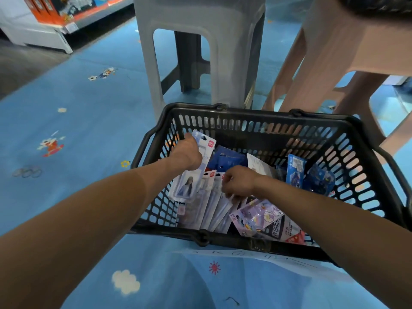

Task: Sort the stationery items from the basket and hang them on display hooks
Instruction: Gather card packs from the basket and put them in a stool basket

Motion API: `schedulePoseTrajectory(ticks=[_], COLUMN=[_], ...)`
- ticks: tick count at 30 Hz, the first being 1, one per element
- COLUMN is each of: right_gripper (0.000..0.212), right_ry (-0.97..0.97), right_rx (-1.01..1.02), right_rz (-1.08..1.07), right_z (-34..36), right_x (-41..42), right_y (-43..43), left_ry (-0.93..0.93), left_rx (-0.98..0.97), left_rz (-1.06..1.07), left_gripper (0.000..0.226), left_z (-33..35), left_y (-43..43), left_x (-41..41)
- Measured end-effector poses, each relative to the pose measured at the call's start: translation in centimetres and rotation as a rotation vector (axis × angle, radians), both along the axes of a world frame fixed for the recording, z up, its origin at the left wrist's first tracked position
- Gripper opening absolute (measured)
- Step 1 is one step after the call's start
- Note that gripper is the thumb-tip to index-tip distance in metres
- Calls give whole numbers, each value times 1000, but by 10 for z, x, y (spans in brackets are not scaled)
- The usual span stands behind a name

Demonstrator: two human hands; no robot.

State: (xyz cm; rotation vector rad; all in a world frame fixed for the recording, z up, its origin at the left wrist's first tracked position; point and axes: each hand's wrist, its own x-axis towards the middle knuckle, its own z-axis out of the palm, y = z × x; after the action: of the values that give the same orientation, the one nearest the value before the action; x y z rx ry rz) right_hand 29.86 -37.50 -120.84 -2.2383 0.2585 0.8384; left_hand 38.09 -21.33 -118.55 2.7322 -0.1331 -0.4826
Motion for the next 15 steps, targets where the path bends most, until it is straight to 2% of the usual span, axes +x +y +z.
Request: schedulePoseTrajectory(ticks=[2,5,7,12,15], right_gripper=[12,33,32,28,24], right_ry=[139,247,272,264,178], right_rx=[166,273,326,295,182], right_rz=[-97,-182,-256,-304,-319], right_z=[-2,-11,-17,-30,-44], right_x=[1,5,9,18,22], right_y=[17,37,45,48,42], left_ry=[14,24,29,28,33], left_rx=[-2,5,7,20,12], left_rz=[9,3,-2,0,7], left_gripper=[65,63,64,63,62], left_z=[-1,-3,-4,-7,-7], left_y=[1,3,4,5,4], left_x=[0,1,2,4,3])
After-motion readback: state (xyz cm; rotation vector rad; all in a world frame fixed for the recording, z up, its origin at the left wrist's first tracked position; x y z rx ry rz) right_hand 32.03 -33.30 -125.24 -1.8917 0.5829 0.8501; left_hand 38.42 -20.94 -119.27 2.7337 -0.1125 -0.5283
